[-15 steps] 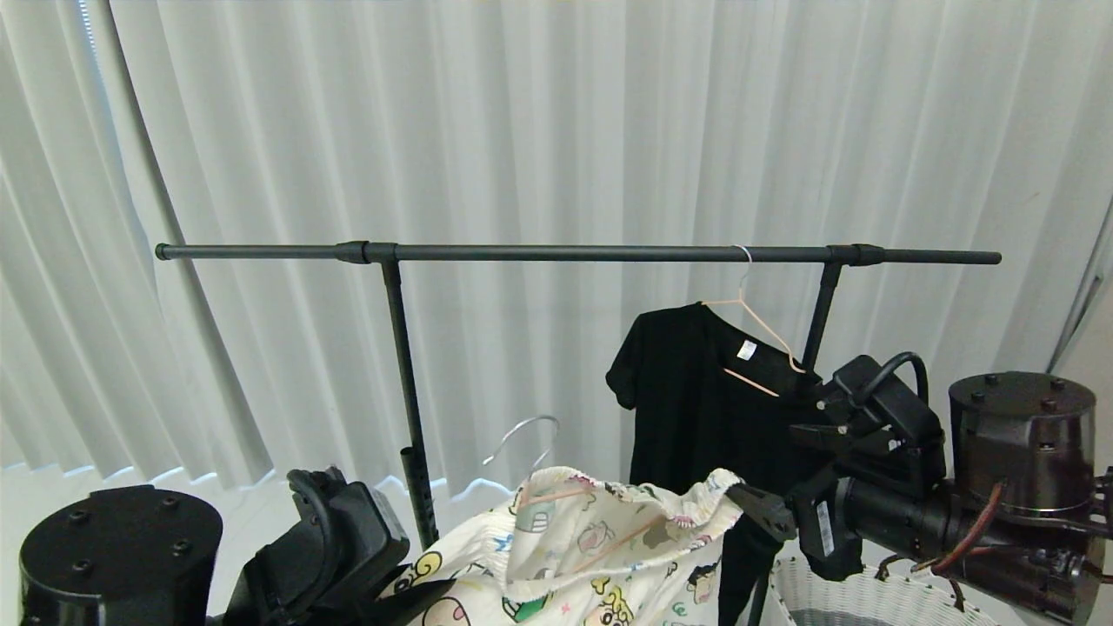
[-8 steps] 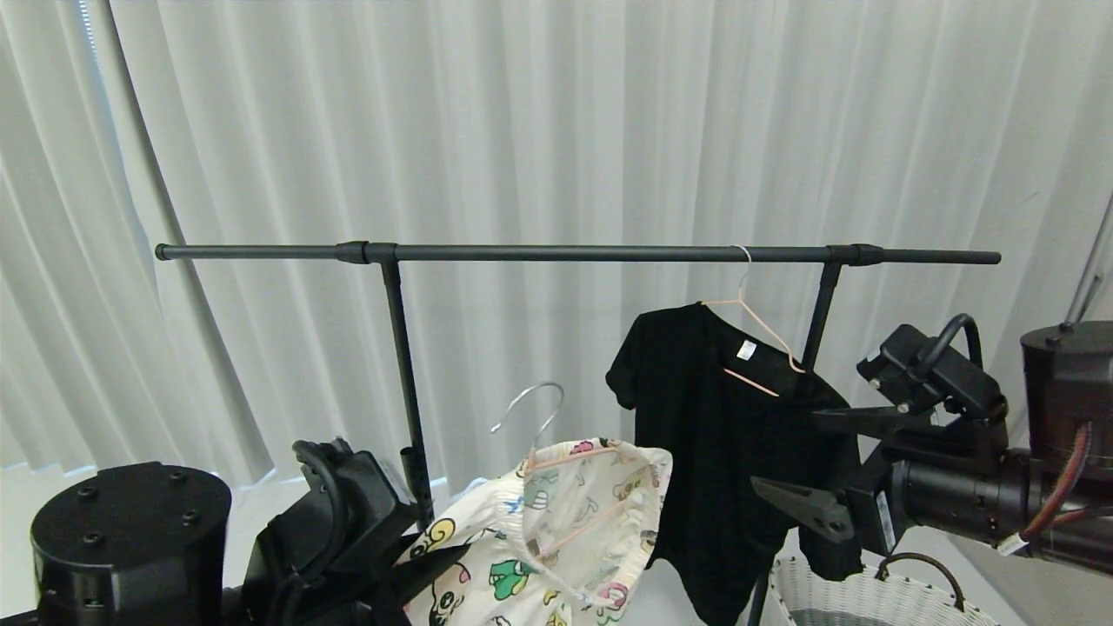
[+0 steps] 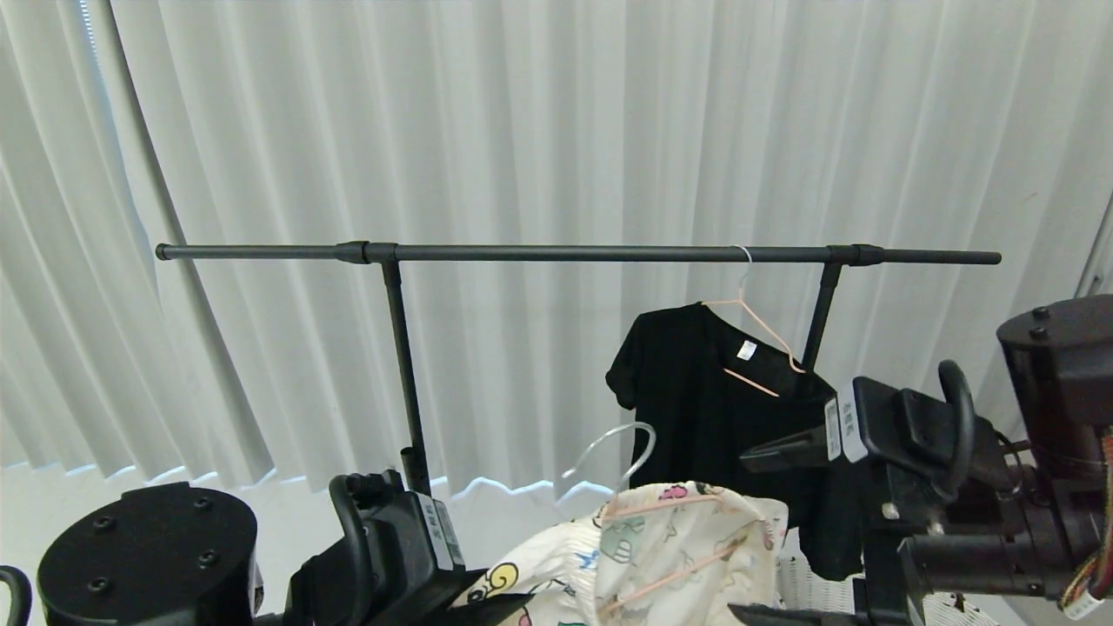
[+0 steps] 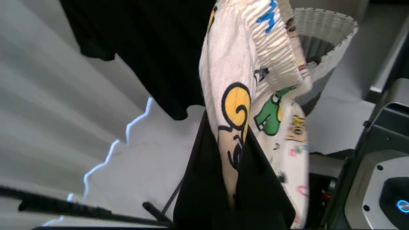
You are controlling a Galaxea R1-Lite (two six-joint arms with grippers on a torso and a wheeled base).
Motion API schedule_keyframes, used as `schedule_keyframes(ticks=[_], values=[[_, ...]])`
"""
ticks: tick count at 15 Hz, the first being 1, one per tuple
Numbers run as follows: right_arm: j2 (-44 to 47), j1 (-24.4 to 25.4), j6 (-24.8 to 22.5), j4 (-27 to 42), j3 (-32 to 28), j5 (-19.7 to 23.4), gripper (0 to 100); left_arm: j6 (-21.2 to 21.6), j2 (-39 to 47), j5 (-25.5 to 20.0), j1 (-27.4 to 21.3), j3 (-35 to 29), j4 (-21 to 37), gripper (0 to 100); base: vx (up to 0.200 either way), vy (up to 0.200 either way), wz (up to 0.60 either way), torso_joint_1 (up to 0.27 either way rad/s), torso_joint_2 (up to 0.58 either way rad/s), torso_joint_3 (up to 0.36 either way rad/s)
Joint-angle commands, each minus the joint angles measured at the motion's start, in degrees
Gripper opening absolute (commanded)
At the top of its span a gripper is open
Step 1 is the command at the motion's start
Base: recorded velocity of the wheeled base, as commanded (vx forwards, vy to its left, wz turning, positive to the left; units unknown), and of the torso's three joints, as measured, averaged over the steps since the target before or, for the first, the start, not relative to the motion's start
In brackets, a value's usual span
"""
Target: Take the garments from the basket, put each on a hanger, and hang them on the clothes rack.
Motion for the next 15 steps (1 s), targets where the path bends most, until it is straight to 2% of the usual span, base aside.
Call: schedule_keyframes(ticks=[1, 3, 4, 5, 6, 12, 13, 15], values=[[1.0, 1.8, -1.2, 1.2, -1.2, 0.7, 100, 0.2, 2.6, -0.3, -2.6, -0.3, -1.7, 0, 0.000, 0.000, 0.00, 0.000, 0.00, 0.000], [3.0, 1.8, -5.0, 2.9, -1.2, 2.8, 100, 0.3, 2.0, -0.2, -6.1, -0.3, -2.1, 0, 0.000, 0.000, 0.00, 0.000, 0.00, 0.000], [3.9, 1.8, -5.4, 3.0, -1.2, 3.2, 100, 0.5, 1.5, -0.2, -6.9, -0.2, -2.2, 0, 0.000, 0.000, 0.00, 0.000, 0.00, 0.000], [4.3, 1.8, -5.5, 3.1, -1.2, 3.2, 100, 0.9, 1.5, -0.1, -7.1, -0.2, -2.2, 0, 0.000, 0.000, 0.00, 0.000, 0.00, 0.000], [5.3, 1.9, -5.9, 3.1, -1.1, 3.3, 100, 3.3, 1.5, -0.2, -7.1, -0.4, -2.2, 0, 0.000, 0.000, 0.00, 0.000, 0.00, 0.000], [6.1, 1.4, -7.7, 6.3, -0.8, 3.3, 100, 3.7, 1.5, -0.2, -7.1, -0.5, -2.7, 0, 0.000, 0.000, 0.00, 0.000, 0.00, 0.000], [6.3, 1.3, -7.7, 6.3, -0.8, 3.3, 0, 3.6, 1.5, -0.2, -7.1, -0.5, -2.8, 0, 0.000, 0.000, 0.00, 0.000, 0.00, 0.000], [6.4, 1.3, -7.7, 6.0, -0.9, 2.8, 0, 3.6, 1.5, -0.2, -7.1, -0.5, -2.9, 0, 0.000, 0.000, 0.00, 0.000, 0.00, 0.000]])
